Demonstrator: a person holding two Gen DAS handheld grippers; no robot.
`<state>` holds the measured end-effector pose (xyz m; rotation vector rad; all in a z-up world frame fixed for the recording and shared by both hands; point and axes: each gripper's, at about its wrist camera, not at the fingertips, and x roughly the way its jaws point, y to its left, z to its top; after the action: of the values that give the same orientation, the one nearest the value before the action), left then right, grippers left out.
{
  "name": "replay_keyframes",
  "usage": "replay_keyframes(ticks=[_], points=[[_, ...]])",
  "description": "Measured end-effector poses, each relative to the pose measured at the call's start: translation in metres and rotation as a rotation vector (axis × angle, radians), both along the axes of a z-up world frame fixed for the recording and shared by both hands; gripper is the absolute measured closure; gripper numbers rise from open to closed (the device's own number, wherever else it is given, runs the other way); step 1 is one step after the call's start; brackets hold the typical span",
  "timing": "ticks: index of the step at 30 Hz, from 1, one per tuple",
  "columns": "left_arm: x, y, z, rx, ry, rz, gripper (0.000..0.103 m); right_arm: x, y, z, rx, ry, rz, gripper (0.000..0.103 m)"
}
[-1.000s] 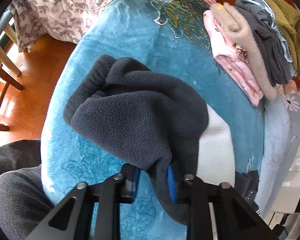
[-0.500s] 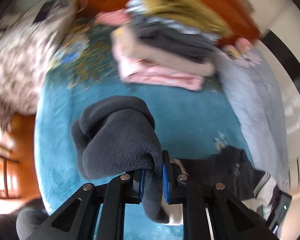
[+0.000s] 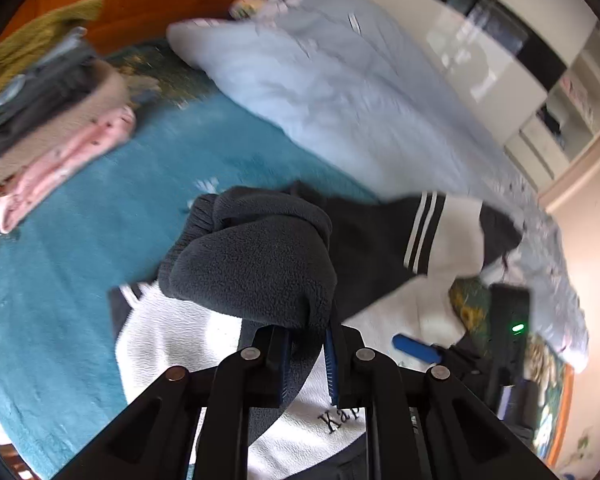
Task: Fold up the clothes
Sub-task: 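Fold the sleeve across the jacket front with the left gripper while the right gripper grasps the collar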
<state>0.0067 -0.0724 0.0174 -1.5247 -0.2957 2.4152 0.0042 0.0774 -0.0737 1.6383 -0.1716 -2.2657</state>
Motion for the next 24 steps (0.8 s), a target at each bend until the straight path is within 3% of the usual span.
replay_keyframes(ticks=[4, 6, 7, 8, 12, 15, 19, 22, 24], points=[[-0.007, 0.021, -0.027, -0.008, -0.108, -0.065, 0.082, 0.005, 0.019, -0.006, -0.006, -0.015, -0.038, 0.032], [-0.003, 0.022, -0.029, 0.046, -0.134, -0.089, 0.062, 0.006, 0.021, -0.010, -0.009, -0.024, -0.038, 0.032], [-0.001, 0.018, -0.028, 0.086, -0.137, -0.091, 0.042, 0.006, 0.022, -0.012, -0.011, -0.029, -0.037, 0.032], [0.001, 0.014, -0.026, 0.128, -0.138, -0.091, 0.035, 0.007, 0.022, -0.015, -0.012, -0.034, -0.037, 0.032], [0.015, -0.017, -0.023, 0.234, -0.121, -0.045, 0.035, 0.005, 0.018, -0.020, -0.023, -0.049, -0.031, 0.032], [0.025, -0.058, -0.034, 0.189, -0.115, 0.109, 0.035, 0.004, 0.017, -0.022, -0.027, -0.050, -0.020, 0.032], [0.032, -0.100, -0.062, 0.040, -0.178, 0.293, 0.035, 0.008, 0.024, -0.021, -0.087, -0.072, -0.007, 0.032], [0.039, -0.108, -0.082, -0.063, -0.239, 0.342, 0.035, 0.007, 0.012, -0.018, -0.146, -0.067, 0.028, 0.031], [0.044, -0.104, -0.090, -0.088, -0.257, 0.335, 0.035, 0.004, -0.001, -0.013, -0.151, -0.046, 0.050, 0.031]])
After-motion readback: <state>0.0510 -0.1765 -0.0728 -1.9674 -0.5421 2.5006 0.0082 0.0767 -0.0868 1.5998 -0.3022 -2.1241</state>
